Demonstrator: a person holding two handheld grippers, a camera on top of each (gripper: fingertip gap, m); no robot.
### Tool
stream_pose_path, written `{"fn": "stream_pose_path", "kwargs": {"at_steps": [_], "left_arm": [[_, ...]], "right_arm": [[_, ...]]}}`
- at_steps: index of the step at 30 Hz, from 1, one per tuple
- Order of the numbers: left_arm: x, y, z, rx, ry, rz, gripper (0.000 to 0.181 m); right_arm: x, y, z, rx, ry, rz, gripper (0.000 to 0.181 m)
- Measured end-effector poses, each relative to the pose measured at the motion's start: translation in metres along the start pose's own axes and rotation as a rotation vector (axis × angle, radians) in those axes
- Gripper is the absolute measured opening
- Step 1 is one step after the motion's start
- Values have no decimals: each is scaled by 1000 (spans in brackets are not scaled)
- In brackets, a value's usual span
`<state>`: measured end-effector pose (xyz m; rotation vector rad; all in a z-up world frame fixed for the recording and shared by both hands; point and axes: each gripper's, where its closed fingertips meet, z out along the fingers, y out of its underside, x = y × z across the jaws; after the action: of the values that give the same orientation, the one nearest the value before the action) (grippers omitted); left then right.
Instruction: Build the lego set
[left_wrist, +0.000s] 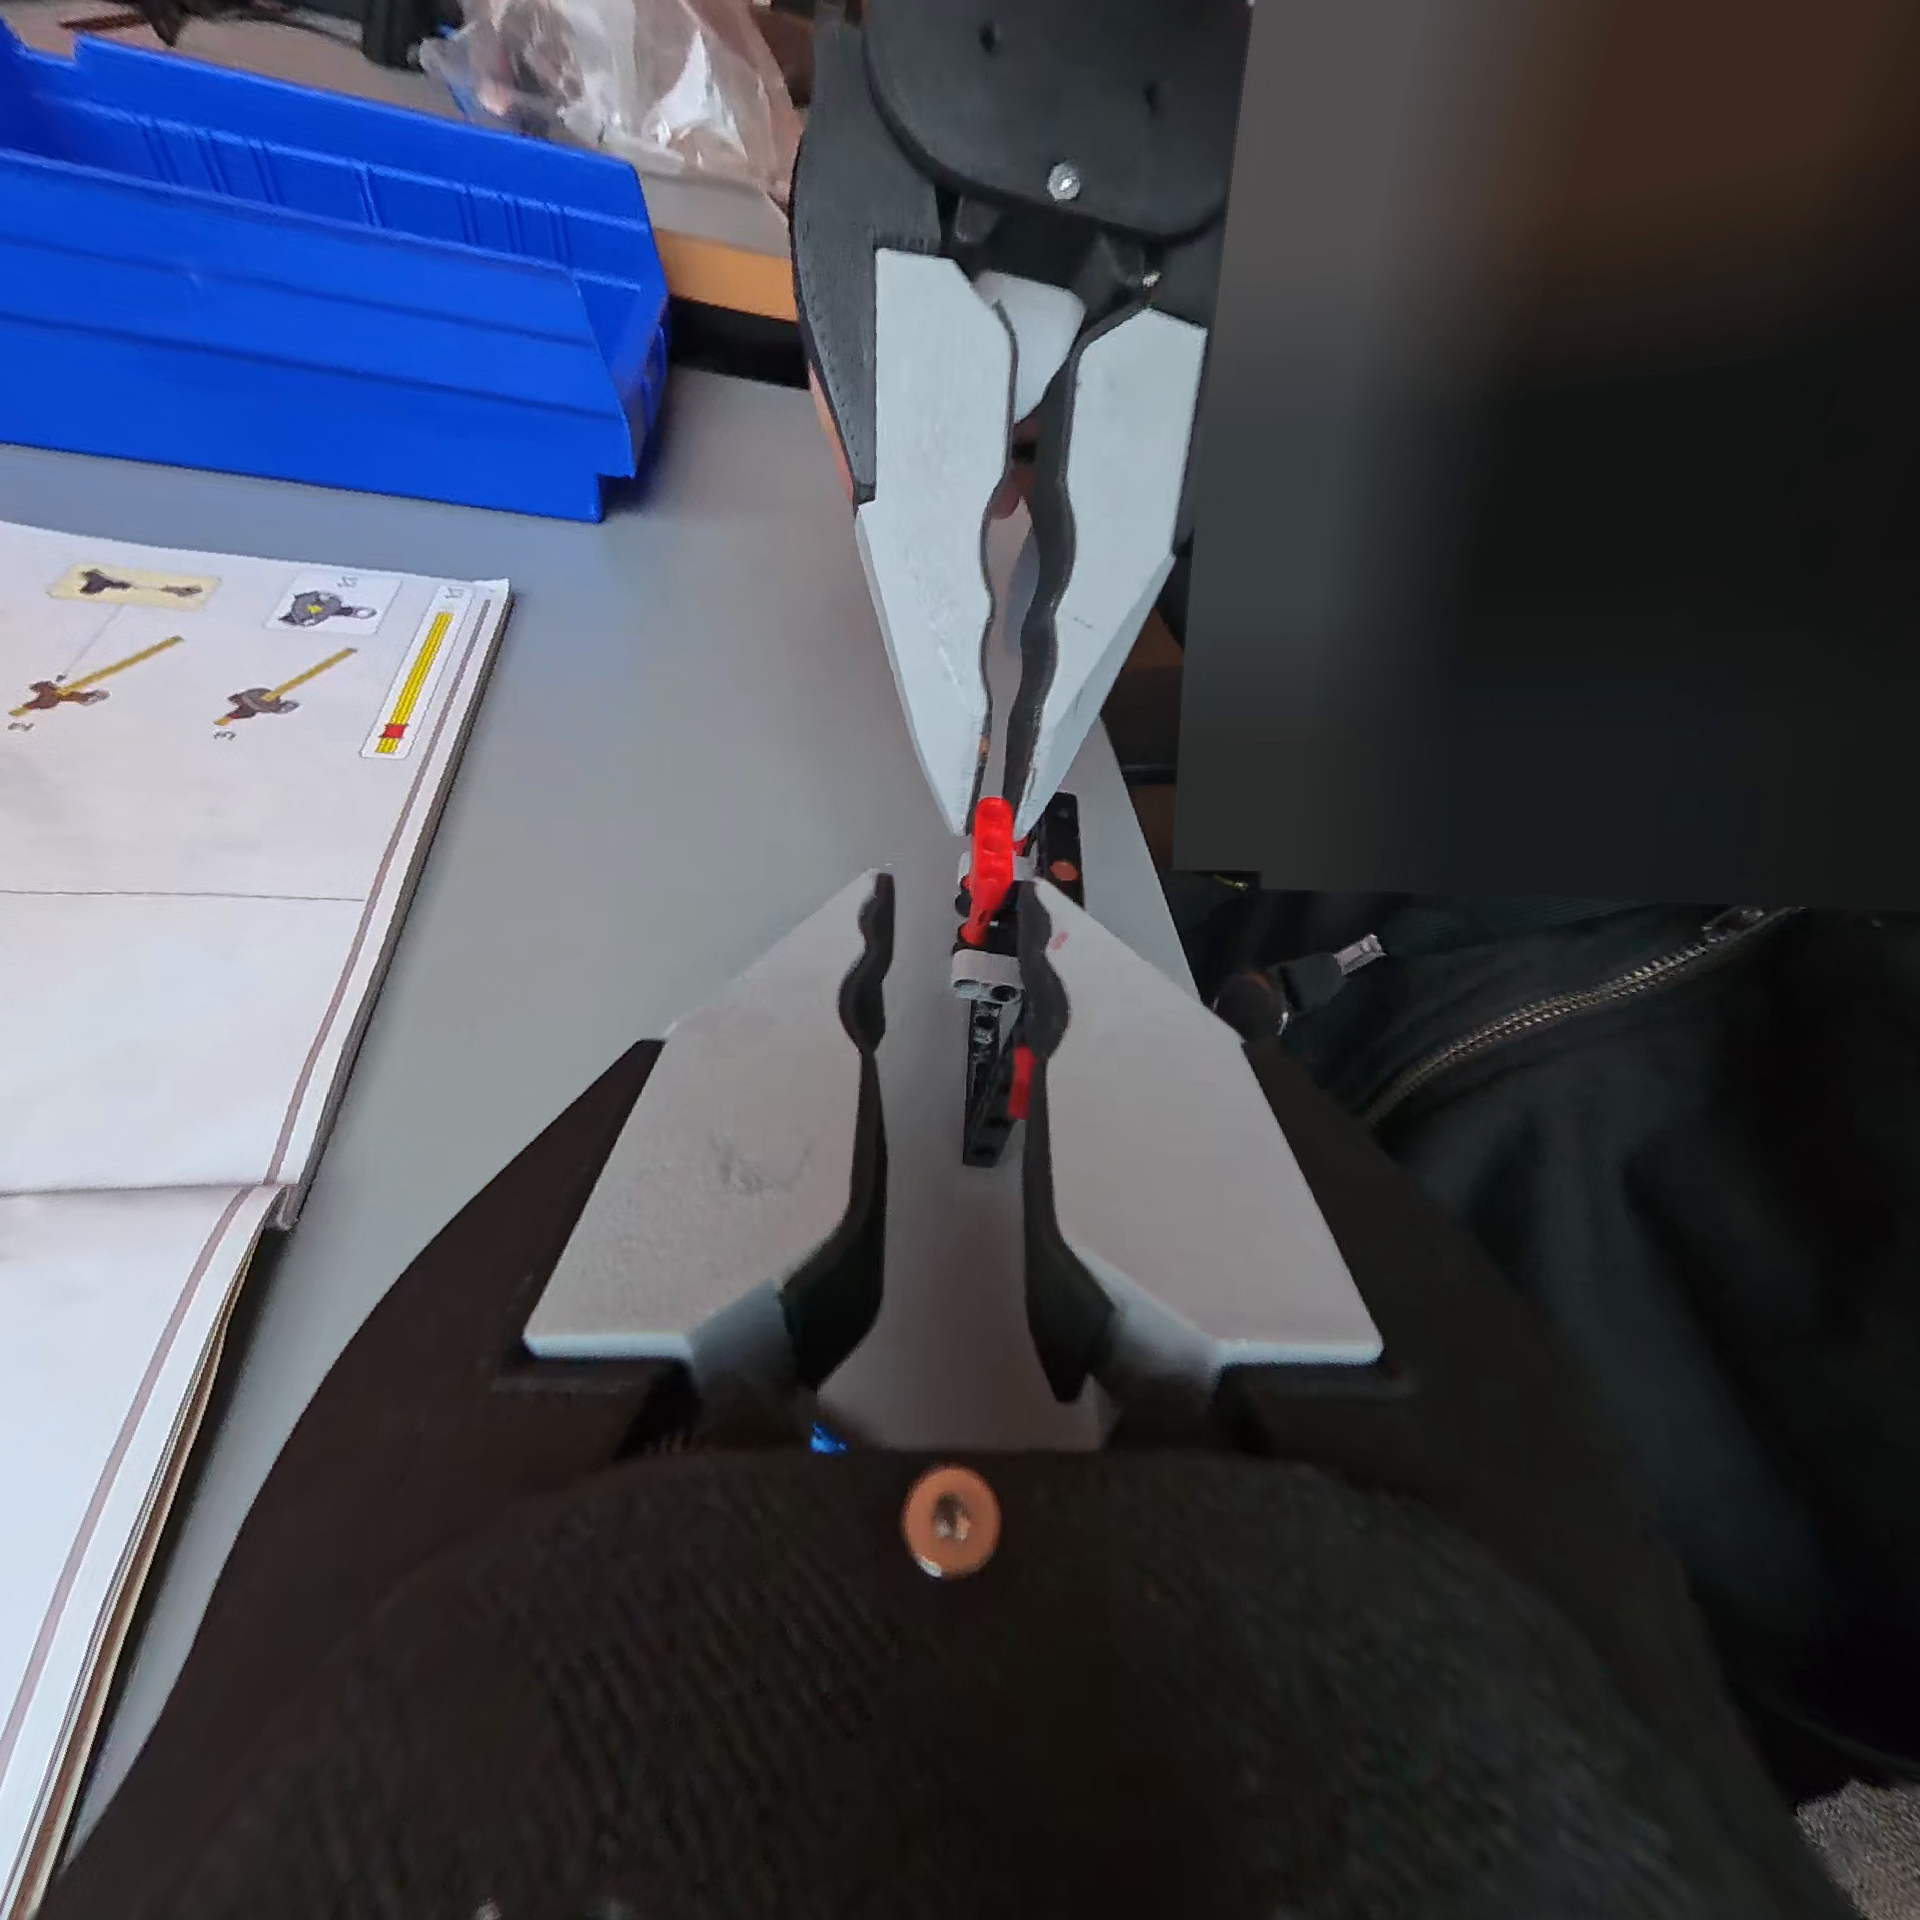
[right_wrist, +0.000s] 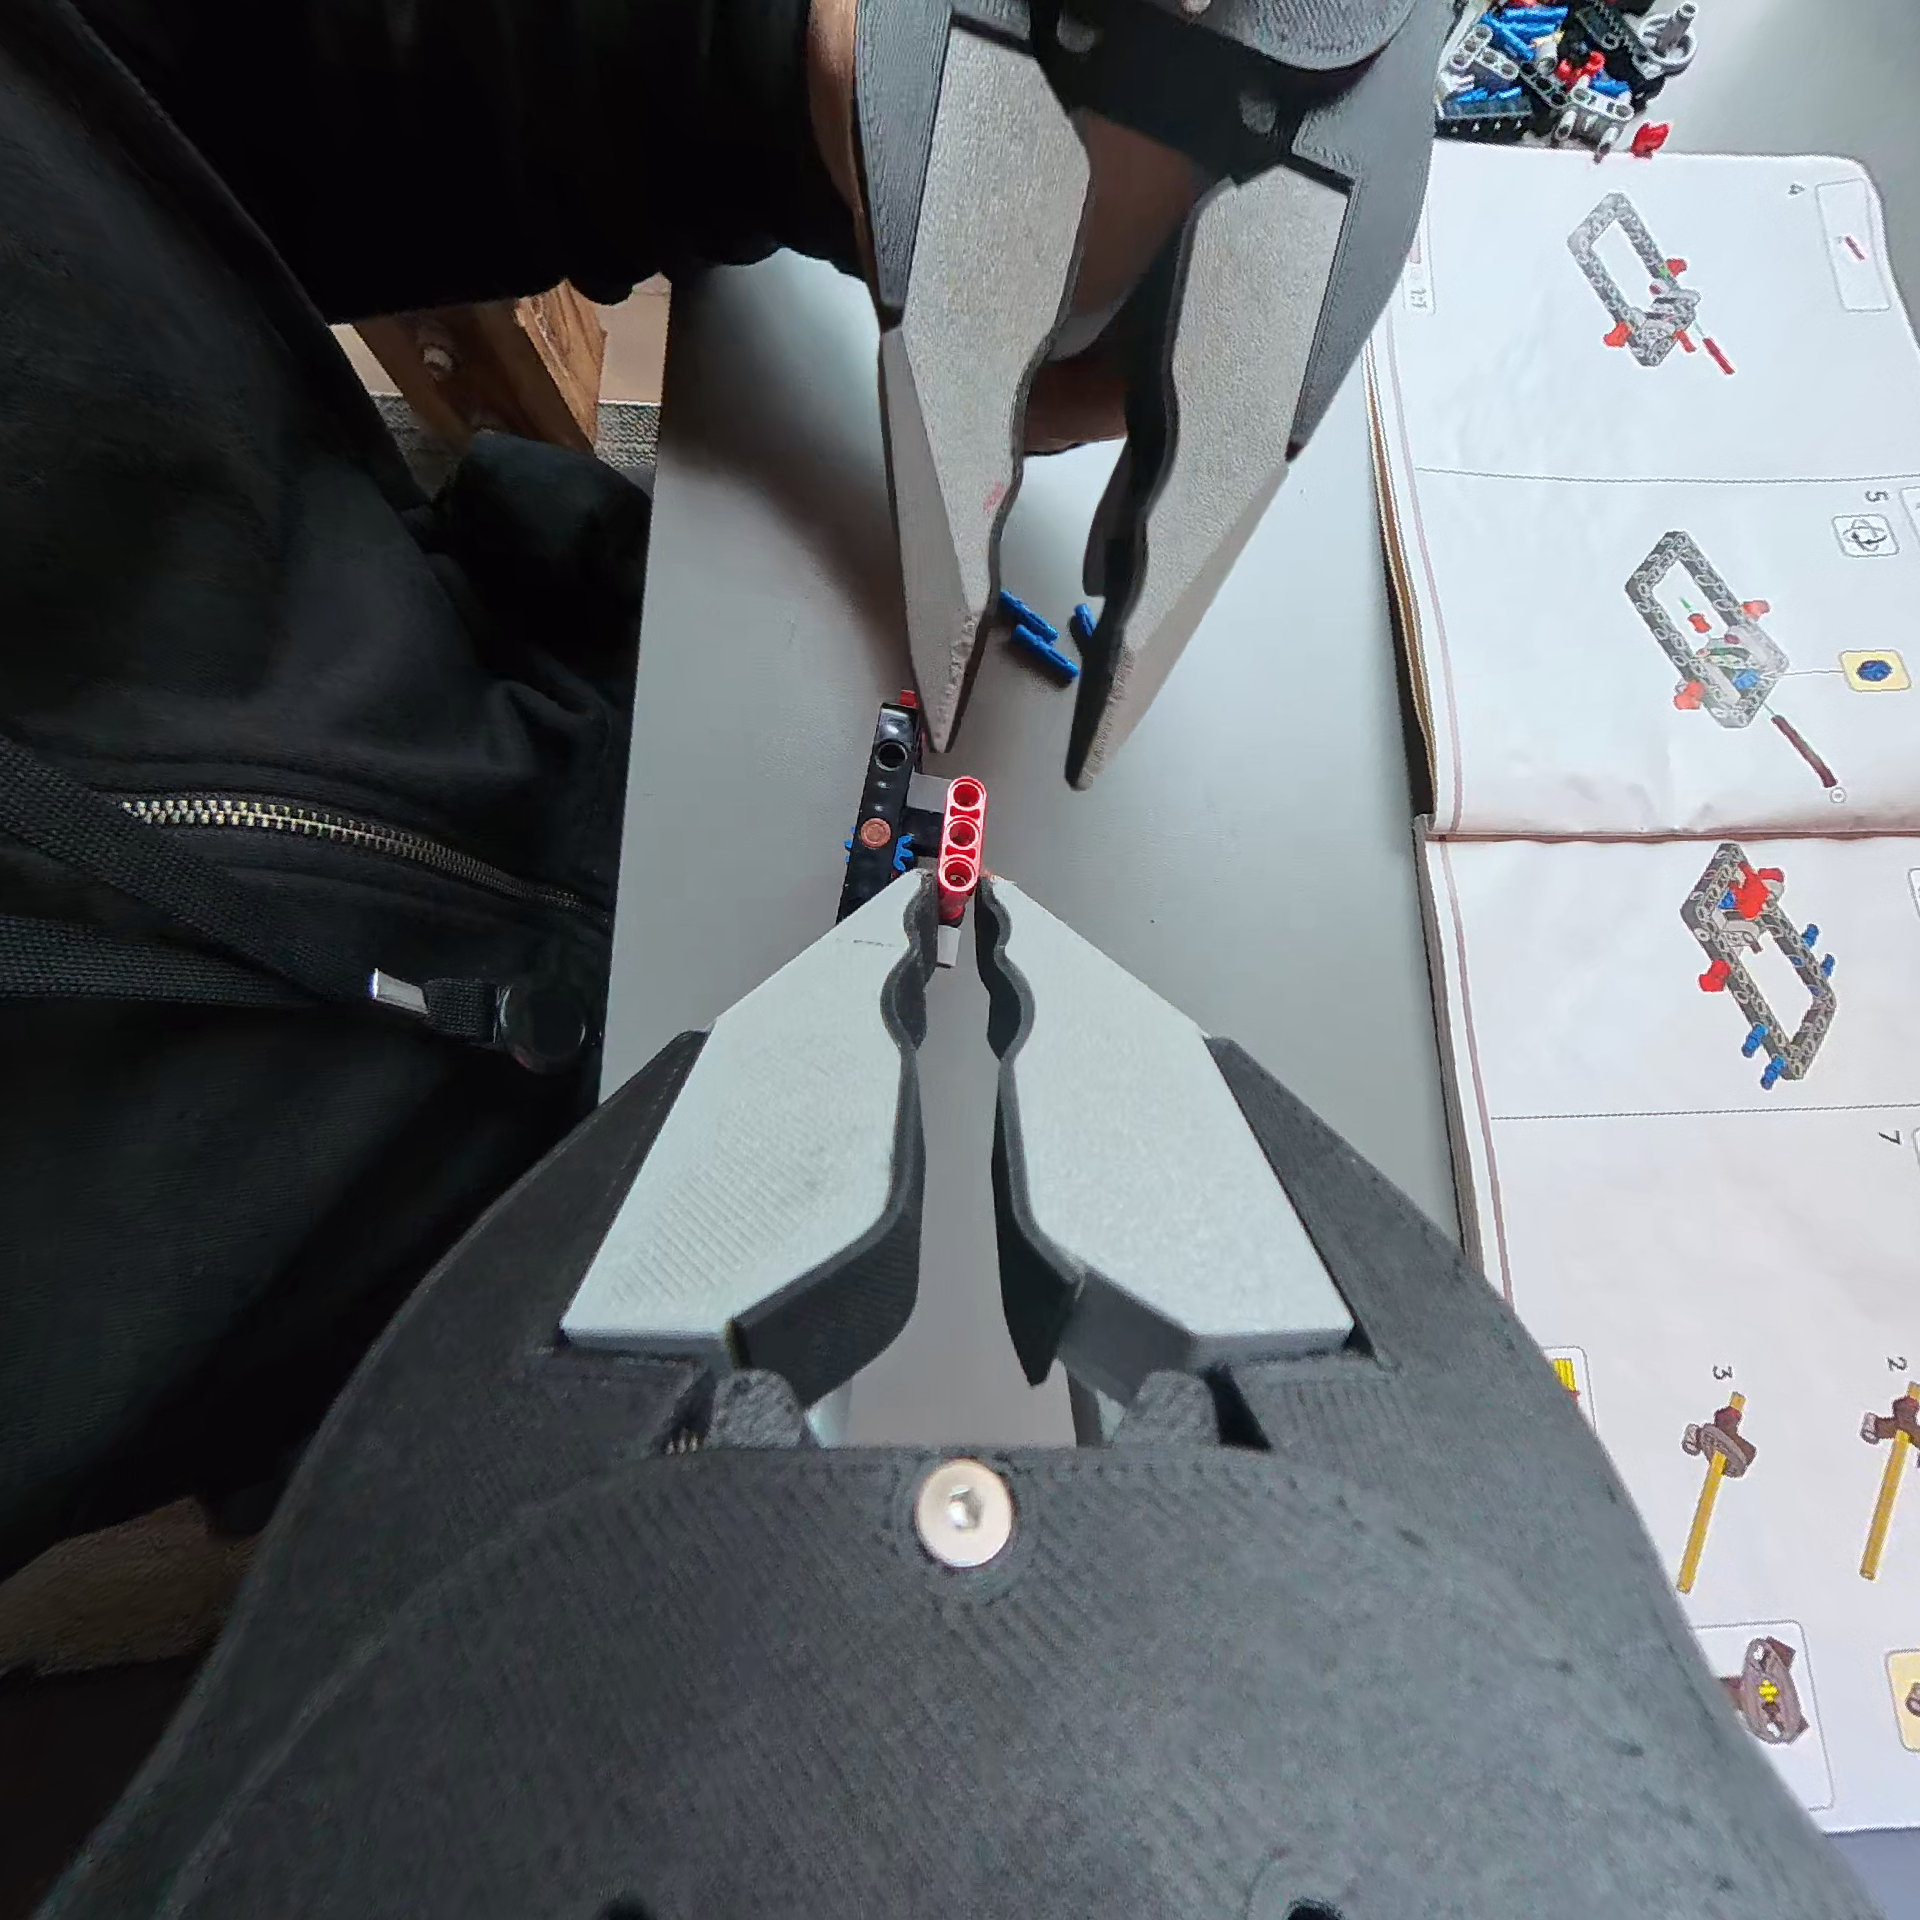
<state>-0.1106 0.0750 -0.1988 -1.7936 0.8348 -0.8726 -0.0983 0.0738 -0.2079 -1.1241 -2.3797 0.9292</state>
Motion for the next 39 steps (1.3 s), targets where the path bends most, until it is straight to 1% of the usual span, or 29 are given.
{"fn": "stream_pose_path", "kwargs": {"at_steps": [2, 4, 5, 6, 8, 9, 10, 11, 16, 17, 19, 21, 25, 26, 30, 35, 39], "left_arm": [[-4, 1, -4, -3, -51, -33, 25], [7, -7, -10, 54, -52, -55, 26], [13, -8, -11, 63, -60, -40, 23], [16, -4, -10, 42, -85, -10, 20], [14, 13, -4, -59, -151, 52, 24], [12, 21, -1, -104, -162, 69, 22], [15, 27, 3, -131, -144, 78, 15], [15, 29, 6, -142, -141, 85, 14], [16, 29, 8, -138, -146, 111, 13], [16, 29, 8, -137, -153, 124, 7], [13, 28, 8, -127, -195, 139, 7], [14, 28, 8, -116, -205, 139, 7], [19, 19, 5, -56, -183, 139, 7], [20, 17, 5, -47, -174, 138, 10], [26, 17, 10, -45, -129, 146, 6], [27, 17, 11, -37, -163, 176, 6], [27, 17, 12, -17, -199, 182, 6]], "right_arm": [[0, 0, 0, 5, -1, 12, 4], [0, 1, -1, 9, -8, 21, 4], [0, 1, -1, 11, -8, 21, 4], [0, 1, -1, 12, -13, 24, 4], [0, 1, -1, 6, -20, 30, 4], [0, 0, 0, 5, -23, 28, 4], [0, 0, 0, 0, -28, 29, 4], [-1, 1, 0, -11, -34, 32, 4], [-3, 4, -2, -72, -45, 19, 4], [-3, 4, -3, -91, -43, 9, 4], [-1, 6, -4, -118, -27, -7, 4], [-1, 6, -4, -131, -31, -7, 4], [-1, 5, -2, -118, -33, -3, 4], [-1, 4, -2, -116, -35, -4, 4], [-2, 4, -1, -128, -36, -10, 4], [-4, 5, -2, -128, -41, -30, 4], [-5, 5, -2, -35, -64, -22, 4]]}}
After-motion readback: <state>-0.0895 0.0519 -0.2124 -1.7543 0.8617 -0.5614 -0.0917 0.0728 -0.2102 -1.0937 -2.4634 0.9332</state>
